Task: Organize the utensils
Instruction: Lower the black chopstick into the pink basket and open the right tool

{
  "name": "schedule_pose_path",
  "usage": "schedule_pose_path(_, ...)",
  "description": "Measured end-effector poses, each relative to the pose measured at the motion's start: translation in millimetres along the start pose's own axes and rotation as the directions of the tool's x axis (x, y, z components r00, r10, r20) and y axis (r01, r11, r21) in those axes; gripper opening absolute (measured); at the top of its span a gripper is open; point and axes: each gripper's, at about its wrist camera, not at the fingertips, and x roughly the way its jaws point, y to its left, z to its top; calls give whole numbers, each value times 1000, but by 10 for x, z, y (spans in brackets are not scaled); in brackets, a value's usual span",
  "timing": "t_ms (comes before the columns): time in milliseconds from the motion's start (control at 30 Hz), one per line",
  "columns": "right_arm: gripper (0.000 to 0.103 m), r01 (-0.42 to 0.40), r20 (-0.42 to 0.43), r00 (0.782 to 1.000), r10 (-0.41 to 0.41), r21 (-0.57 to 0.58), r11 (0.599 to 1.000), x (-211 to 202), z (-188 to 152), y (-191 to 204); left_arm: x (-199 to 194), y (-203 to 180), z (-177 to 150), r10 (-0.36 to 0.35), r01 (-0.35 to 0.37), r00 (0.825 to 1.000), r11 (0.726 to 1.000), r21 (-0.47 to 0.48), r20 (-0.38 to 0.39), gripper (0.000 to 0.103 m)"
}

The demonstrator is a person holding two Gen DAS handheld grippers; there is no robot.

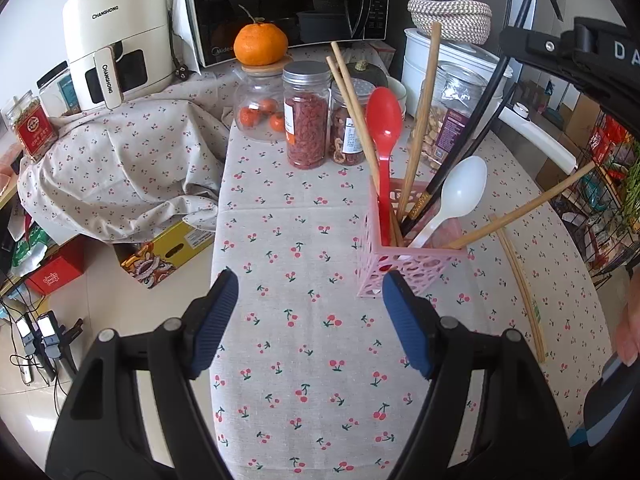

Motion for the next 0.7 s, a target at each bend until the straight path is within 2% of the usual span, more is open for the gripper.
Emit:
schedule_pose_path(133, 5, -15, -2, 1000, 15, -6, 1000, -104, 34, -2, 27, 59, 2, 8, -8, 1000, 1000, -15, -7, 75)
schedule_pose_path(400, 5, -75, -23, 997, 77, 81, 994, -133, 28, -113, 71, 150, 3, -8, 6, 1000, 998, -67, -29, 75)
schedule_pose_path(700, 7, -108, -150, 980, 134, 171, 979, 221, -164, -209, 71, 104, -9, -17, 15, 999, 999, -52, -33, 75)
